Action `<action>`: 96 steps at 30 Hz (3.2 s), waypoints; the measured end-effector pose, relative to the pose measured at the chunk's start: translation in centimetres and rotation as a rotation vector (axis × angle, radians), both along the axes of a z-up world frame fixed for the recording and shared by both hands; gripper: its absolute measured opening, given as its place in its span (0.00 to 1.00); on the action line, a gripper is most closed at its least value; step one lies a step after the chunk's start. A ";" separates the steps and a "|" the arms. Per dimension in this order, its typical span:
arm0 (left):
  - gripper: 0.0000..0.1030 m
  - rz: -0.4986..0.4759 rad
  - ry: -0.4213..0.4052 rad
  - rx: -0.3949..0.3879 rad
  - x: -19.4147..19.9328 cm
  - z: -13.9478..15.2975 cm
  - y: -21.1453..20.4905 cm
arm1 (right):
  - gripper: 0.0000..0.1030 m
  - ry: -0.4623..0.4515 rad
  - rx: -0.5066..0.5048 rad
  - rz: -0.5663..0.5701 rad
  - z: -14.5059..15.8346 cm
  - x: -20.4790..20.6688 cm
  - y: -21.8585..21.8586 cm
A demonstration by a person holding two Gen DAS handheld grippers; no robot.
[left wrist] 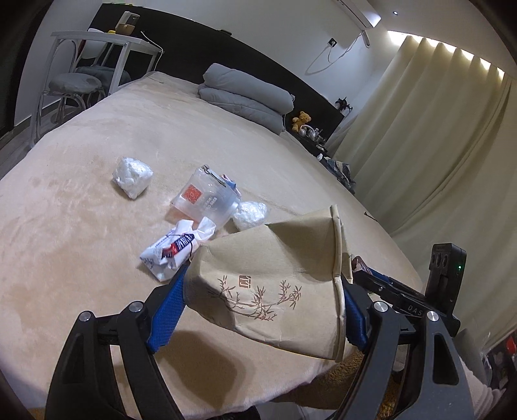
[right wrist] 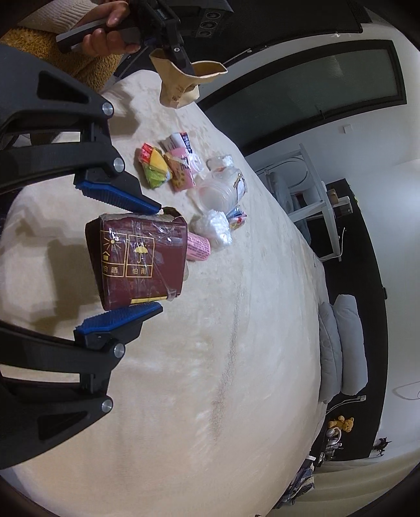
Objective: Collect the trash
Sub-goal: 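Carry the paper bag and maroon packet down toward the floor bin, then open both grippers over the bin, dropping the bag and packet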
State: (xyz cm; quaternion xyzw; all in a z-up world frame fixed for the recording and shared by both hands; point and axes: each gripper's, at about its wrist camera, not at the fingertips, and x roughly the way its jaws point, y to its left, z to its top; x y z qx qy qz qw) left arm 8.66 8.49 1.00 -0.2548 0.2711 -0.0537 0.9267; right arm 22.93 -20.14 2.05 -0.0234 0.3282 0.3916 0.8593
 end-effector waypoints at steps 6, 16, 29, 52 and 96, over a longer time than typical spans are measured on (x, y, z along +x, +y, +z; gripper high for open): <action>0.78 -0.015 -0.008 0.029 -2.9 -0.5 -2.6 | 0.55 0.009 0.018 -0.007 -0.3 -3.5 -1.7; 0.78 -0.041 0.025 0.077 -6.4 -1.8 -6.3 | 0.55 0.045 0.061 0.017 -0.7 -7.9 -3.6; 0.78 -0.054 0.109 0.099 -10.7 -3.9 -9.9 | 0.55 0.212 0.095 0.038 -2.8 -11.7 -4.8; 0.78 -0.133 0.572 0.208 -8.2 -11.9 -13.1 | 0.55 0.605 -0.072 -0.074 -11.8 -10.7 -3.9; 0.94 -0.098 0.580 0.206 -8.1 -11.7 -13.0 | 0.67 0.485 -0.029 -0.045 -9.5 -10.8 -3.5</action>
